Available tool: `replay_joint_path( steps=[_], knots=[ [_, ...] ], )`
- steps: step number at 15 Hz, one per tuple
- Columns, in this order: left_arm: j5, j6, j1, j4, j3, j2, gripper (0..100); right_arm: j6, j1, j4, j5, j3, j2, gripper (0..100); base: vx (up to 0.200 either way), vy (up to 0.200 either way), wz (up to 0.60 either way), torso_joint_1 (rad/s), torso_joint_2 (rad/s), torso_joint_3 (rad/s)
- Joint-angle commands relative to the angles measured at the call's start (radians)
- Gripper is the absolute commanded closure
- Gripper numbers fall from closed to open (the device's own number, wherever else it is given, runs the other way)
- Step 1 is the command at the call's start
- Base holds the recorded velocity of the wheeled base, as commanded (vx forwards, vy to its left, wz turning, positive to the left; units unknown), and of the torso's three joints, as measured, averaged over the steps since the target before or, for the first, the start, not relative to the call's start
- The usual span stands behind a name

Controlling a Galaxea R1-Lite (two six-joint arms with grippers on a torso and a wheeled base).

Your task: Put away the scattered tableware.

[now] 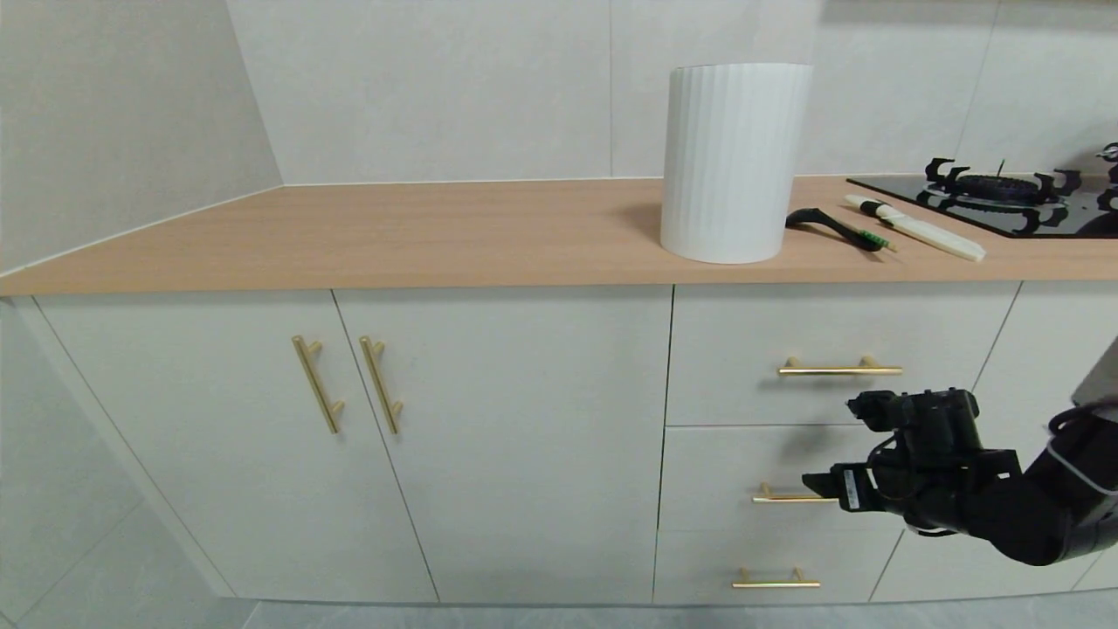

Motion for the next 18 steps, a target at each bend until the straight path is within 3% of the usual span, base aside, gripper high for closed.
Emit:
replay_joint_path(
  steps=[1,6,18],
  knots=[
    [0.0,0.0,0.0,0.0,0.0,0.0,0,0.022,0.0,-0.112,-0.024,0.016,0.159,0,0.0,0.0,0.0,0.0,0.0,0.0],
    [0.0,0.0,0.0,0.0,0.0,0.0,0,0.03,-0.006,-0.337,-0.079,0.012,0.279,0,0.0,0.0,0.0,0.0,0.0,0.0],
    [0.0,0.0,0.0,0.0,0.0,0.0,0,0.021,-0.015,-0.336,-0.095,-0.086,0.371,0,0.0,0.0,0.0,0.0,0.0,0.0]
  ],
)
